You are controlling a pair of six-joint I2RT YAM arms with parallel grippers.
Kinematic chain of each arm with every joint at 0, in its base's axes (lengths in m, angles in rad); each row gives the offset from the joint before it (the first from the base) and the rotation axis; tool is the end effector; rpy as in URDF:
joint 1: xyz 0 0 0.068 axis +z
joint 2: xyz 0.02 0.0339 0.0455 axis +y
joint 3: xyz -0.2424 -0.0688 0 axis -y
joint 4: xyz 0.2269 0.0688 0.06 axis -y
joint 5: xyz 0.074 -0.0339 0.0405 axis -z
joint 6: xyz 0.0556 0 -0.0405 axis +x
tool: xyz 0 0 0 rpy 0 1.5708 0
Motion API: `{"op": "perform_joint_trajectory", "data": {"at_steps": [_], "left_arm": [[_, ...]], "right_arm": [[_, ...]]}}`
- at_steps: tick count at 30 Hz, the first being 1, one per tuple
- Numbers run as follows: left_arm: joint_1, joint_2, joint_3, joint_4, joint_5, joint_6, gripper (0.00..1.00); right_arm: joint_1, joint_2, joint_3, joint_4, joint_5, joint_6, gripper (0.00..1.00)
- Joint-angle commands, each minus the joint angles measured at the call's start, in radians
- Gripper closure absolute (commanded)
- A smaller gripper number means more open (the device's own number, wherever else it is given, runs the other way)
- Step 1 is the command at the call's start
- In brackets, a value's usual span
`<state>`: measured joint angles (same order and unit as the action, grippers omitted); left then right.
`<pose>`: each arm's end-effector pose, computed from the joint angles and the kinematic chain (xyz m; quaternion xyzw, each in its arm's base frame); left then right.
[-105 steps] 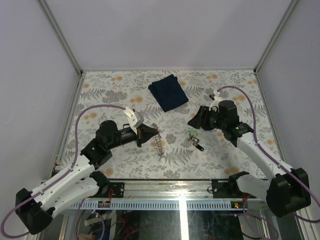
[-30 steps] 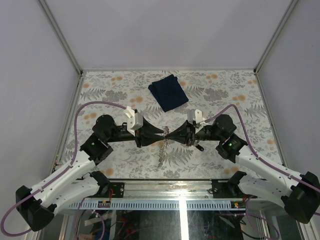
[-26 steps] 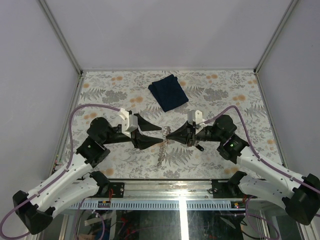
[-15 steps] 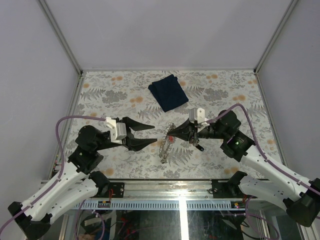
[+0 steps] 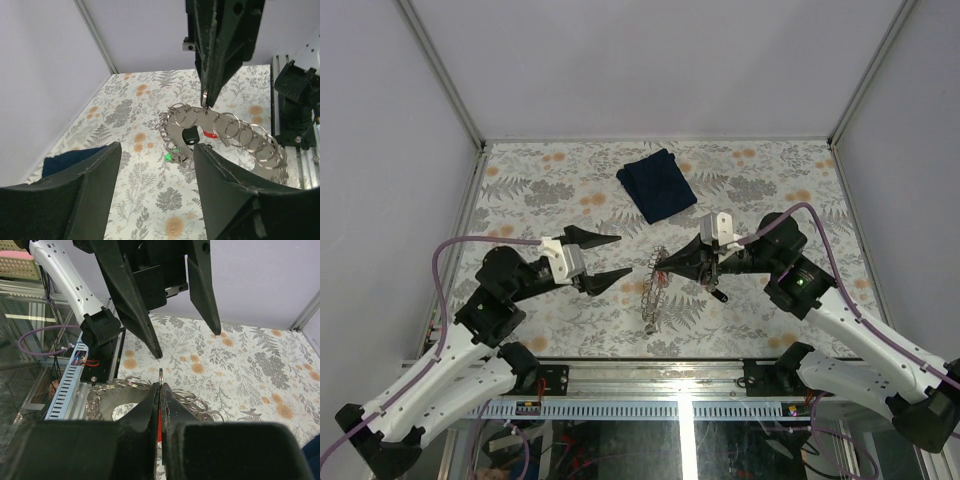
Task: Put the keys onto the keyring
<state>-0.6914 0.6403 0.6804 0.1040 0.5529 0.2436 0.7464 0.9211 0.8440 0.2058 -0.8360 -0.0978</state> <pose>0.1123 -0.1309 0.3448 0.4679 0.4690 -0.3357 0.6696 0.1295 0.1760 0.3631 -0.5253 0.4255 0.4727 0.5653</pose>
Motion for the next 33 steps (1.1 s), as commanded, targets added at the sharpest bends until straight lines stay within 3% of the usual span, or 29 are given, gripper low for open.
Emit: {"op": "perform_joint_trajectory", "data": {"at_steps": [1, 11, 17, 24, 33], "left_arm": [[0.006, -0.029, 0.014, -0.038, 0.088, 0.181, 0.38], [0.005, -0.033, -0.046, 0.041, 0.167, 0.216, 0.42], [0.006, -0.134, -0.187, 0.152, 0.159, 0.457, 0.39], [0.003, -0.161, -0.270, 0.339, 0.086, 0.522, 0.60], [-0.022, -0.163, -0.303, 0.379, 0.087, 0.677, 0.61]], "right_arm": [[0.008, 0.010, 0.068, 0.088, -0.031, 0.009, 1.00], [0.008, 0.018, 0.060, 0.146, 0.051, 0.042, 1.00], [0.006, 0.050, 0.073, 0.198, 0.047, 0.119, 1.00], [-0.008, 0.106, 0.085, 0.294, 0.022, 0.186, 1.00], [-0.072, 0.148, 0.081, 0.435, -0.046, 0.340, 1.00]]}}
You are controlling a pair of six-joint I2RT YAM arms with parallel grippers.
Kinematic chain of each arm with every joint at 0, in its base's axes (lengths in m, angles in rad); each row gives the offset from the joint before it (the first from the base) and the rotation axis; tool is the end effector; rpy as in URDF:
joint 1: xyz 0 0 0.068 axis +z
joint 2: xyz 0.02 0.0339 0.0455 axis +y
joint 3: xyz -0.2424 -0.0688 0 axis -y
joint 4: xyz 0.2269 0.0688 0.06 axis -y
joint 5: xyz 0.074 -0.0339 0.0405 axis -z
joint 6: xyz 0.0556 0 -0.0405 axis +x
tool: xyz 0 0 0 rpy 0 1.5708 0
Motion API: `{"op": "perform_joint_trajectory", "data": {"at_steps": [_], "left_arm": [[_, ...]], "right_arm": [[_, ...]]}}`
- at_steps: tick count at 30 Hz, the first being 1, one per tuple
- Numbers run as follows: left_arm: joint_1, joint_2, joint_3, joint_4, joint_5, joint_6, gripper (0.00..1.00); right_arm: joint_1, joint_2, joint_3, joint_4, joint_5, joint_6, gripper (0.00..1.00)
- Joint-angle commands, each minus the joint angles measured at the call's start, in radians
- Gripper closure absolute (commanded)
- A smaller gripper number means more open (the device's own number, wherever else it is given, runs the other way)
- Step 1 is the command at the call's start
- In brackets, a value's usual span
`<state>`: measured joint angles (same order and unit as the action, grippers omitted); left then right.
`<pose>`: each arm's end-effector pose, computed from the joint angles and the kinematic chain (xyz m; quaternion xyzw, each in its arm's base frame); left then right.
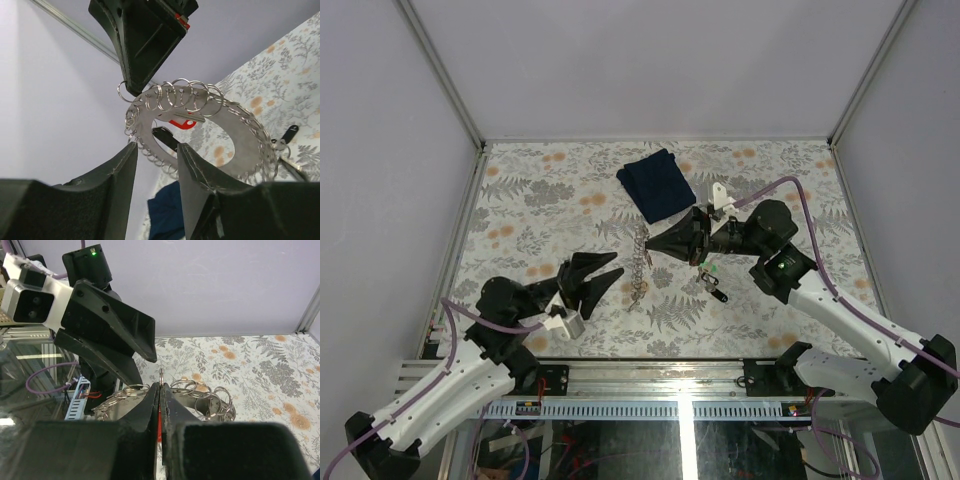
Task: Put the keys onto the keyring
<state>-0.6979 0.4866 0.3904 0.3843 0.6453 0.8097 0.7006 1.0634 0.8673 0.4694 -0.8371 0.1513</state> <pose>0.0941 -0.1226 0.2984 0.5736 0.2398 -0.1469 0.7694 0.1596 0.1886 0.3700 -0.4614 0.4435 0.5244 0.5615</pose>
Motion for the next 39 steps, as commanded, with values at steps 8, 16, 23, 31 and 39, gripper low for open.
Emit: {"op": "perform_joint_trajectory", "data": {"at_steps": [8, 16, 23, 31, 39], "left_arm": [[-0.087, 0.029, 0.002, 0.128, -0.036, 0.202, 0.66], [-0.205, 0.088, 0.009, 0.169, -0.122, 0.278, 0.67], [-0.238, 0.114, 0.009, 0.233, -0.156, 0.273, 0.69], [-0.266, 0.121, 0.010, 0.248, -0.178, 0.272, 0.70], [-0.276, 0.138, 0.013, 0.286, -0.203, 0.276, 0.70]], "right_arm": [[-0.030, 0.013, 0.058, 0.181, -0.045, 0.099, 1.00], [-0.033, 0.016, 0.054, 0.199, -0.046, 0.117, 1.00], [-0.033, 0.008, 0.038, 0.207, -0.046, 0.127, 1.00], [-0.034, 0.010, 0.032, 0.207, -0.045, 0.129, 1.00], [-0.033, 0.020, 0.028, 0.228, -0.051, 0.149, 1.00]]}}
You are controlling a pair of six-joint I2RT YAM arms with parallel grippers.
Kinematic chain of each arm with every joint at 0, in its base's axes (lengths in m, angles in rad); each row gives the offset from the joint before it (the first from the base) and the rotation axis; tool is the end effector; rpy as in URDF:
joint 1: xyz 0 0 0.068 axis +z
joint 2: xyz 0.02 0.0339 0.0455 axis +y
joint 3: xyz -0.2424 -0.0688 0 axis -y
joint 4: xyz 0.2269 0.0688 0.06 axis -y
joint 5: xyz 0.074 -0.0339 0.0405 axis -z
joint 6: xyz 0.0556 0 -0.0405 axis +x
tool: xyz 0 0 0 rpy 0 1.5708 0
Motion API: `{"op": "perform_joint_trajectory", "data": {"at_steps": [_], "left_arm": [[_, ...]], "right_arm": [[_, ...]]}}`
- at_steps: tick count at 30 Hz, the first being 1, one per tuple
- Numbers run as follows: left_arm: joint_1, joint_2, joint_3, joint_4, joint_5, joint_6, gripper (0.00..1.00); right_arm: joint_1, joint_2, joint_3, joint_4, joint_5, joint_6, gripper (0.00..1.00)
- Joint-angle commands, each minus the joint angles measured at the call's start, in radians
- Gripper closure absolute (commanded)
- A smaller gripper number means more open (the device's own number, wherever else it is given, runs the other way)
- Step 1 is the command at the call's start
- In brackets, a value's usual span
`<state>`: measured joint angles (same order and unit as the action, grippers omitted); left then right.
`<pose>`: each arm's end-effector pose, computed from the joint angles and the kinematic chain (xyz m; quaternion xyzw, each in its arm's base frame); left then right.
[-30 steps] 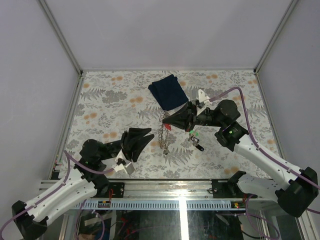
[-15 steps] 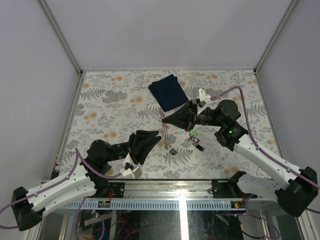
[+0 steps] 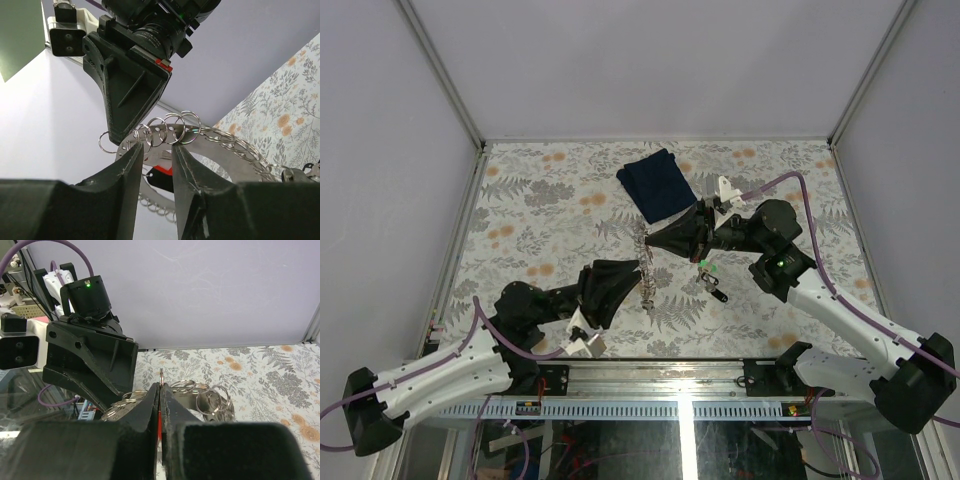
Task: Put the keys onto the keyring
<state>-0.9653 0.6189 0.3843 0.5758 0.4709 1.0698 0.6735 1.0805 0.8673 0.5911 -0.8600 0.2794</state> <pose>0.0781 -0.1571 0.3011 0.5773 0.1326 -0.0929 0.8003 0.1635 0.1844 0.3787 -0.4382 0.4332 0.5530 0.5609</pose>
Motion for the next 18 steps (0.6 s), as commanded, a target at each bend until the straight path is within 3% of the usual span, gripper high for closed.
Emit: {"op": "perform_joint_trajectory", "data": {"at_steps": [1, 18], "left_arm": [[-0.010, 0.009, 0.020, 0.100, -0.032, 0.019, 0.70], [-0.026, 0.029, 0.038, 0.112, -0.038, 0.036, 0.74]], "right_arm": [[-0.006, 0.005, 0.028, 0.109, -0.029, 0.025, 1.00], [-0.006, 0.010, 0.013, 0.124, -0.028, 0.032, 1.00]]}}
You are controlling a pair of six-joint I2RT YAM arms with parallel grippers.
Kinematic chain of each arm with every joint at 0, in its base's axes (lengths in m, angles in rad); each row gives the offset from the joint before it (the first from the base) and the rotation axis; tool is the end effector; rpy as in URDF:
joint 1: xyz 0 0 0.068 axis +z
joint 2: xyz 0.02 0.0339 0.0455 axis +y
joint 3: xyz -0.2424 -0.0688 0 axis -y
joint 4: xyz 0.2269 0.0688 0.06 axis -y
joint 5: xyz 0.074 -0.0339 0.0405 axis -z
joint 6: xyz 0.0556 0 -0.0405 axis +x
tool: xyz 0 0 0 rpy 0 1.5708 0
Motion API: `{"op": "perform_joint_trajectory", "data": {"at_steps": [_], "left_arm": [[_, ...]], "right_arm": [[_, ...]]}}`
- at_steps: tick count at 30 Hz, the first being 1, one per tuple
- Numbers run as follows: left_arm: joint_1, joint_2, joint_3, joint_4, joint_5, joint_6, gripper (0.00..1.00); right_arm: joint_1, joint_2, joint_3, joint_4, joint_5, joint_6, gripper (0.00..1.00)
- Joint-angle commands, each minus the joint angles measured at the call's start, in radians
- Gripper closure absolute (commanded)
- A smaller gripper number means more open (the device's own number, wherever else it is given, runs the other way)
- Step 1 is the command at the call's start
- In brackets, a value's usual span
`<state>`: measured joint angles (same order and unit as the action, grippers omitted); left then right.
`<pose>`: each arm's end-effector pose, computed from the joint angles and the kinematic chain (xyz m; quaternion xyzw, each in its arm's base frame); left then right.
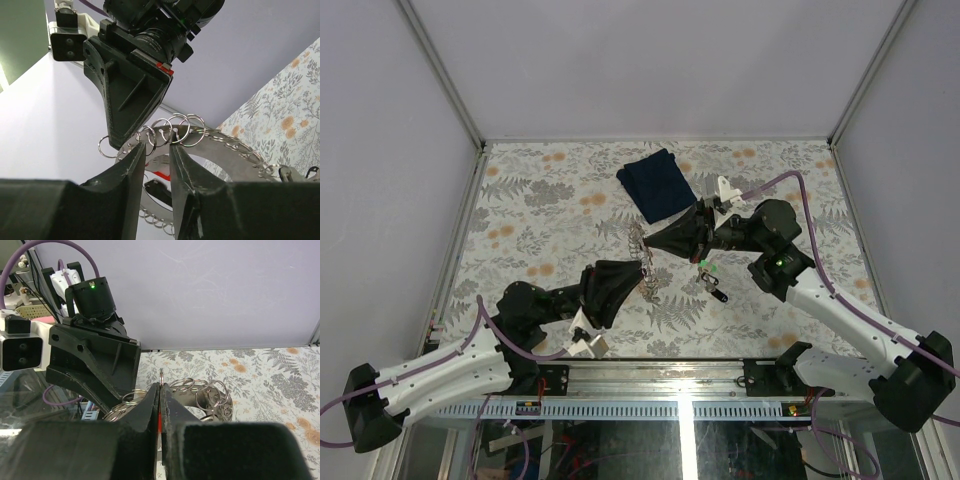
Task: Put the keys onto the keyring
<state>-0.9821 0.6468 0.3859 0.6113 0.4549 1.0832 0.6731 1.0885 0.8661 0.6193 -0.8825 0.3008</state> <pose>0.0783 -0.1613 0.3016 0.5741 0.1275 -0.0887 0.8039 0.1632 0.1850 0.3790 -0.4421 0.4263 0.5613 0.5547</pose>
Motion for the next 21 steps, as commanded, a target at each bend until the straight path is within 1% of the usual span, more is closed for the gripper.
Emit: {"op": "perform_joint_trajectory", "data": {"at_steps": [1, 10, 12, 15, 21], "left_arm": [[-0.009, 0.001, 0.037, 0.079, -0.024, 0.023, 0.74], [-0.012, 0.023, 0.045, 0.104, -0.038, 0.036, 0.74], [-0.012, 0.026, 0.044, 0.108, -0.039, 0.039, 0.75], [-0.011, 0.026, 0.048, 0.110, -0.041, 0.044, 0.80], [-0.013, 0.022, 0.051, 0.110, -0.050, 0.049, 0.83]], "right_arm": [[-0.006, 0.002, 0.014, 0.098, -0.007, 0.010, 1.00], [-0.006, 0.011, 0.009, 0.122, -0.018, 0.031, 1.00], [-0.006, 0.012, 0.008, 0.121, -0.018, 0.031, 1.00], [-0.006, 0.011, 0.004, 0.123, -0.018, 0.031, 1.00], [-0.006, 0.016, 0.004, 0.133, -0.024, 0.038, 1.00]]}}
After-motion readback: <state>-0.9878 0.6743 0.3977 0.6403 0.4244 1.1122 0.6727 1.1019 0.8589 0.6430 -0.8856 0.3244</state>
